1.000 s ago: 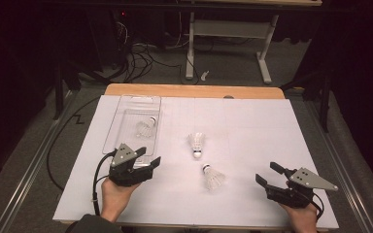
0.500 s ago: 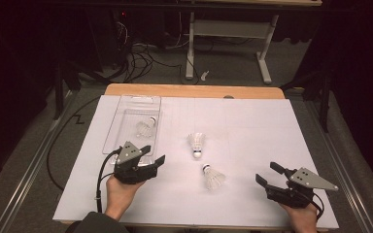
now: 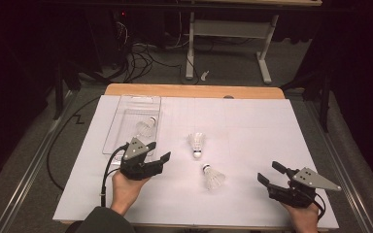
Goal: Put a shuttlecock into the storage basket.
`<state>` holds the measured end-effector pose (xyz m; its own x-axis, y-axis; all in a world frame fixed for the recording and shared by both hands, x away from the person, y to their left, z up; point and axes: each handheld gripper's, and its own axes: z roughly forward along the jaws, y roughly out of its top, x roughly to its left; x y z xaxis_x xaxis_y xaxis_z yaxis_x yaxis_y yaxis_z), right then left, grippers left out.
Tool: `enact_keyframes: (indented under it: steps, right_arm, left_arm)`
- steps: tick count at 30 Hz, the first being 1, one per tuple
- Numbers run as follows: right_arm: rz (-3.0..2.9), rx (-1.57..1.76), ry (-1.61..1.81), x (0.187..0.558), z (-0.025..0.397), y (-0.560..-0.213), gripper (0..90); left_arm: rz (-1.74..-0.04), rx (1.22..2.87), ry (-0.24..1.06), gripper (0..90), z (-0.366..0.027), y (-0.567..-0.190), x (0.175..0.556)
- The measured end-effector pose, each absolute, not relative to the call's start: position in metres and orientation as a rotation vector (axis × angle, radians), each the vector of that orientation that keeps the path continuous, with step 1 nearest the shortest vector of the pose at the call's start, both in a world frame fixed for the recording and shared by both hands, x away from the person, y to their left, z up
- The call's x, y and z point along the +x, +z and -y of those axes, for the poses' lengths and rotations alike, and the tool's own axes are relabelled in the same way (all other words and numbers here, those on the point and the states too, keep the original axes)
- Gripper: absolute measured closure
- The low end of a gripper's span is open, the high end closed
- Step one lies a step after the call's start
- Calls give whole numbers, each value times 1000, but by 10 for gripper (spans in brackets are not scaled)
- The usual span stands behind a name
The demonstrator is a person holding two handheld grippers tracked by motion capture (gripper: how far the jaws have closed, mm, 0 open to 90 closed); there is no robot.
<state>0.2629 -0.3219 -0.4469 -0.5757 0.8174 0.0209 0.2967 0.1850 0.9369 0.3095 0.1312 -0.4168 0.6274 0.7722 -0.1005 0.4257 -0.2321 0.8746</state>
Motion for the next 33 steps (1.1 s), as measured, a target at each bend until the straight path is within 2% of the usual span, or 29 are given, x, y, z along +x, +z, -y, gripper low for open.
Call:
enact_keyframes:
  steps: [33]
  right_arm:
    - [-1979, 1036, 1389, 263, 321, -447, 299]
  left_arm:
    - [-934, 1861, 370, 383, -111, -414, 331]
